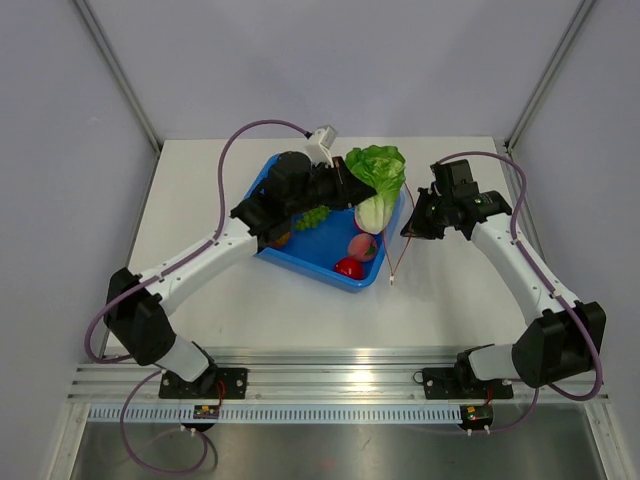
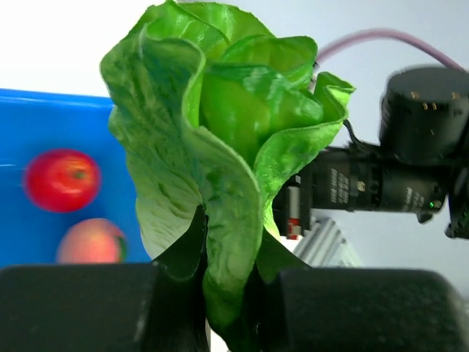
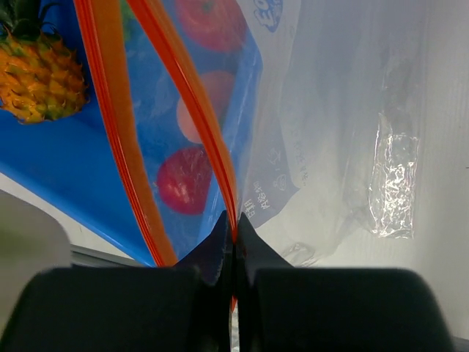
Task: Place the food in the zip-top bag and seal the zipper
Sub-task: Place the fake vegetable in the zipper food storage bag.
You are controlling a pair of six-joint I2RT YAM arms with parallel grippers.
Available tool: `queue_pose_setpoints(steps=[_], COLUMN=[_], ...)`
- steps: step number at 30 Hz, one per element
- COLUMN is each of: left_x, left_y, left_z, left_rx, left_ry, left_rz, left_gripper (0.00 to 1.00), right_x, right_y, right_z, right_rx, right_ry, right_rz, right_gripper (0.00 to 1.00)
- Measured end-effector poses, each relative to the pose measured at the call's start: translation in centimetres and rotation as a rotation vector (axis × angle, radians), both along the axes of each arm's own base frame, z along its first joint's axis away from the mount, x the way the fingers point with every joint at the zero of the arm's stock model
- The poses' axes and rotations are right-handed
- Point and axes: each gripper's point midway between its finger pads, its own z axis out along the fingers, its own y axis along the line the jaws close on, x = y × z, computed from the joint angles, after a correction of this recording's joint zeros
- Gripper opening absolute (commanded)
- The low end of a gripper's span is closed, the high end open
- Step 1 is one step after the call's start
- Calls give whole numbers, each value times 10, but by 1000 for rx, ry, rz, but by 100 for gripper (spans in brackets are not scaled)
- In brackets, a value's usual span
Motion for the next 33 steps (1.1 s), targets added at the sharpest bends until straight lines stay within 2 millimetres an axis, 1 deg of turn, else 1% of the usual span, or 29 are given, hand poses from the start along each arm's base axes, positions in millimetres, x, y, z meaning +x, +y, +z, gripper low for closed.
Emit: queue_pose_setpoints(steps=[1,3,6,9,16,20,25,33], left_x=[-4,-12,-19,-22,-21,-22,-22,-19], left_y=[-6,-19,-30,-37,-39,-41,-41,-39], left_z=[-2,-1,11,23,22,28,30,22], left_rx=[-15,-56,-120,-190,-258,-287,-310,-303], left_ry=[1,-8,-43,-86,-126,-153,-171,-169], left_rz=[-13,-38,-60,-66,-33,-25,-20,4], left_gripper=[0,0,0,0,0,0,0,0], right_x=[0,0,0,2,-4,-7,-11,-19], right_y=[1,3,5,8,21,24,24,23], right_z=[1,3,7,16,42,53,62,68], right_rx=[6,20,31,53,159,202,226,252], right_ry=[-1,-3,-12,-32,-74,-100,-118,-127], right_rz=[0,2,3,7,21,13,-6,-20], right_gripper=[0,0,0,0,0,0,0,0])
